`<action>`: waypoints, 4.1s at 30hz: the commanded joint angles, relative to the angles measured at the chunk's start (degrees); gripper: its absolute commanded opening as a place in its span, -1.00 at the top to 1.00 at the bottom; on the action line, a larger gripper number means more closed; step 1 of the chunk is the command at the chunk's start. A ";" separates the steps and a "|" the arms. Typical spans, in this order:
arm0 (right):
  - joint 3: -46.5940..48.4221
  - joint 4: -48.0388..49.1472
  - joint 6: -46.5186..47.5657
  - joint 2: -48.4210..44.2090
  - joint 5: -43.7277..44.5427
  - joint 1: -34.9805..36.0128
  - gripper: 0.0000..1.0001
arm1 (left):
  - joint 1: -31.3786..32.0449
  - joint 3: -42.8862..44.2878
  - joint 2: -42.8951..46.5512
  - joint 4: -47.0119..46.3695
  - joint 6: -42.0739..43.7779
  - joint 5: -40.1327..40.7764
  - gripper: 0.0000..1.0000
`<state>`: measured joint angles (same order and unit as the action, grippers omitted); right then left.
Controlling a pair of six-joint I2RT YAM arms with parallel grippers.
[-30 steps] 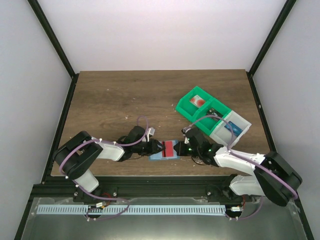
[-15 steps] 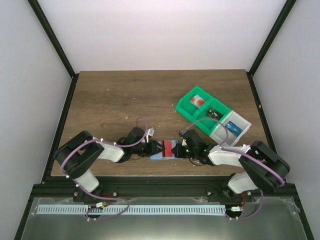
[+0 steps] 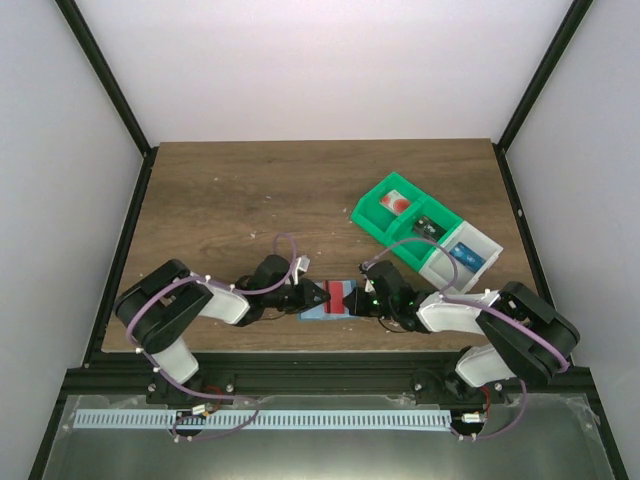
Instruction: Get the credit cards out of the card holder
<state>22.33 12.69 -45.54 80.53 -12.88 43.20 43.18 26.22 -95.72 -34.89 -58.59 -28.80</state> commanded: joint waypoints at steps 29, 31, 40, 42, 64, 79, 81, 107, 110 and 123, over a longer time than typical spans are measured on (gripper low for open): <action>-2.32 -3.19 -1.18 1.70 2.49 -0.05 0.98 | -2.01 -4.21 3.02 -1.71 1.27 -0.58 1.00; -2.20 -3.28 -1.33 1.73 2.54 -0.05 0.97 | -2.25 -4.45 3.51 -1.38 1.28 -0.49 1.00; -1.23 -4.66 -0.87 0.70 3.34 -0.05 0.96 | -2.74 -5.46 9.21 5.54 1.69 1.95 1.00; -0.48 -4.83 -0.73 0.76 2.97 -0.05 0.96 | -3.00 -5.79 11.61 7.69 1.94 3.34 1.00; -5.02 14.13 47.97 -32.38 8.79 13.85 0.59 | -6.38 -4.91 40.71 25.70 -8.47 3.43 1.00; -2.29 14.25 87.01 -25.40 6.49 21.60 0.15 | -6.39 -6.83 45.36 28.43 -17.24 -2.95 1.00; -2.28 14.12 88.34 -24.73 6.97 21.79 0.16 | -6.36 -7.63 46.47 27.80 -18.50 -2.89 1.00; -2.97 14.35 96.05 -18.74 14.27 25.42 0.13 | -6.42 -13.85 47.62 18.55 -29.12 -5.27 1.00; -3.03 15.60 96.71 -17.50 15.53 25.44 0.19 | -6.36 -14.02 47.77 18.55 -29.42 -5.30 1.00; -4.17 24.94 99.51 -14.08 21.31 26.00 0.97 | -6.41 -15.68 49.80 17.73 -31.25 -5.59 1.00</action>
<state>18.04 31.88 53.25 66.26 6.11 68.40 36.99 11.57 -46.63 -14.76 -88.03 -33.45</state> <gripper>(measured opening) 0.091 0.027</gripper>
